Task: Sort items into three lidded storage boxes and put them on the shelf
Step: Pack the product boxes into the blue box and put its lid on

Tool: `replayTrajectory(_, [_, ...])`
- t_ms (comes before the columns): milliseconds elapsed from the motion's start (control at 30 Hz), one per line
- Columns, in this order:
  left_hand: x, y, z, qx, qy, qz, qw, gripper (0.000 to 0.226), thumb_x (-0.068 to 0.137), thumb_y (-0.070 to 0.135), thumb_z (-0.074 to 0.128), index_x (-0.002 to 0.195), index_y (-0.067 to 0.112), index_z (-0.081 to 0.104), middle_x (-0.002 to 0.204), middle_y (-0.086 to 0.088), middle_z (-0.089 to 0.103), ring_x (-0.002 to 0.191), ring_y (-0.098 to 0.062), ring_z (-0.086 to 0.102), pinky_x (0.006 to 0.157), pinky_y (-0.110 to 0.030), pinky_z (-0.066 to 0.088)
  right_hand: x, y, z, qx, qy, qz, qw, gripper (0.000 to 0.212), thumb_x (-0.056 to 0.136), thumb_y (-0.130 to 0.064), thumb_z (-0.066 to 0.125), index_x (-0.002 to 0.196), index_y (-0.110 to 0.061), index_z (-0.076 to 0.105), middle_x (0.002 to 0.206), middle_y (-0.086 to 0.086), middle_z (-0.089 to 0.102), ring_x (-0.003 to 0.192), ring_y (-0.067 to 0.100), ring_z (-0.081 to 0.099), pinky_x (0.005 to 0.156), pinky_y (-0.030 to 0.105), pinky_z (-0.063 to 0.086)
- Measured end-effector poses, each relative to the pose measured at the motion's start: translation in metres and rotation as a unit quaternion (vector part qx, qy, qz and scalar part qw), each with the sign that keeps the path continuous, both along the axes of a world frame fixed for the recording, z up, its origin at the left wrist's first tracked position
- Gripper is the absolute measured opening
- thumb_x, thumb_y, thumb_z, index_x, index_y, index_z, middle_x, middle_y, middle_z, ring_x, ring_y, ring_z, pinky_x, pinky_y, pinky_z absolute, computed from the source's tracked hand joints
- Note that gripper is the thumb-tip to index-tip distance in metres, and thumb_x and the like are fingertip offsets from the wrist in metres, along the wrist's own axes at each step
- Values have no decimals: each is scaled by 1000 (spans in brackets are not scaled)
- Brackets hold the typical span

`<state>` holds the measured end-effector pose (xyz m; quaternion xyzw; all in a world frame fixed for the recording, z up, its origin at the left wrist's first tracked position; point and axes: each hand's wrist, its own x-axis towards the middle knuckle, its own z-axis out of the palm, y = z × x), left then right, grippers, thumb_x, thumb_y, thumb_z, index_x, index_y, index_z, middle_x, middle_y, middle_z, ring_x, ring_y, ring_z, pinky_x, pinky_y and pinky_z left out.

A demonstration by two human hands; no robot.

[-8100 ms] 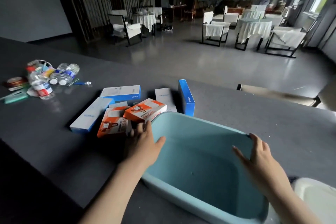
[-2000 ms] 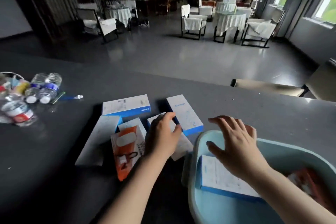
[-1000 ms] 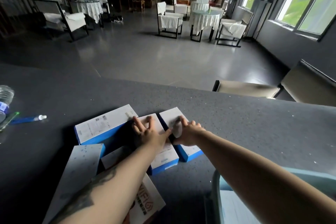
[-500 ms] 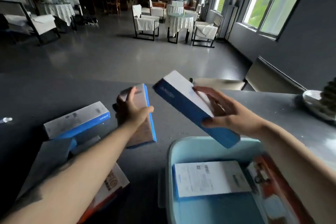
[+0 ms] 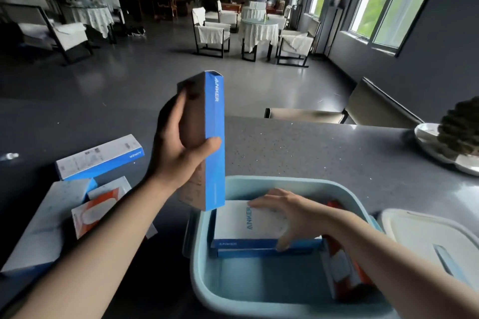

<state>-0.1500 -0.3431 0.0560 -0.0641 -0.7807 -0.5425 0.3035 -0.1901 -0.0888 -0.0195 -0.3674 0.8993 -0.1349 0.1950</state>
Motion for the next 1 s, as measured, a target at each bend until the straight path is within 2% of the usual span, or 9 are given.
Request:
replayTrajectory(167, [4, 25, -6, -31, -15, -53, 998, 96, 58, 47, 66, 143, 22, 31, 142, 6, 35, 137, -16, 35, 112, -47, 32, 6, 3, -19, -11, 76, 5, 997, 94, 59, -45, 82, 141, -43, 36, 133, -9, 33, 126, 10, 28, 105, 32, 34])
replayTrajectory(233, [6, 35, -7, -42, -21, -79, 996, 96, 57, 46, 67, 142, 25, 30, 140, 9, 35, 137, -16, 34, 112, -47, 32, 9, 11, -14, -33, 88, 10, 996, 86, 62, -48, 81, 138, -39, 44, 137, -9, 32, 126, 7, 27, 109, 24, 26])
replayTrajectory(300, [6, 43, -5, -75, -27, -122, 989, 97, 56, 45, 70, 143, 29, 30, 141, 8, 36, 136, -12, 33, 113, -43, 30, 13, 26, 0, -152, 88, -30, 984, 62, 68, -42, 81, 125, -33, 59, 131, -10, 44, 120, 2, 38, 106, 17, 28])
replayTrajectory(400, [6, 56, -7, -239, -32, -218, 946, 101, 57, 41, 73, 146, 36, 25, 149, 7, 30, 138, -2, 28, 116, -27, 23, 17, 57, 16, -375, 154, -242, 882, 28, 79, -22, 75, 100, -38, 65, 106, -14, 63, 102, 7, 58, 88, 27, 46])
replayTrajectory(467, [5, 68, -15, -339, -84, -284, 893, 101, 61, 38, 74, 144, 49, 17, 155, 14, 19, 139, -4, 27, 115, -28, 26, 18, 74, 16, -424, 191, -384, 798, 23, 83, -13, 68, 100, -29, 65, 100, -7, 65, 101, 19, 59, 88, 40, 48])
replayTrajectory(500, [4, 72, -22, -377, -114, -305, 867, 100, 64, 38, 73, 143, 54, 14, 156, 18, 12, 140, -7, 26, 114, -33, 29, 19, 80, 13, -407, 193, -428, 784, 23, 84, -14, 66, 105, -24, 64, 103, -4, 65, 105, 23, 56, 90, 45, 46])
replayTrajectory(633, [-2, 80, -48, -494, -147, -311, 798, 94, 72, 38, 70, 146, 48, 13, 157, 23, -4, 144, -8, 10, 118, -34, 17, 19, 86, 4, -301, 124, -467, 822, 42, 88, -28, 61, 128, -21, 50, 122, 4, 59, 119, 25, 47, 98, 47, 41])
replayTrajectory(700, [-5, 81, -55, -519, -149, -309, 783, 91, 75, 39, 69, 147, 45, 14, 158, 21, -8, 145, -6, 6, 118, -26, 10, 18, 83, 5, -280, 115, -460, 835, 48, 90, -32, 58, 134, -22, 45, 128, 5, 56, 122, 25, 46, 98, 43, 41])
replayTrajectory(1000, [-5, 83, -76, -598, -126, -294, 735, 64, 97, 45, 40, 151, 36, 6, 157, 16, -14, 141, 4, -19, 117, -28, -15, 24, 80, 10, -257, 110, -453, 847, 54, 87, -37, 59, 136, -26, 41, 126, 3, 56, 121, 22, 47, 97, 43, 43])
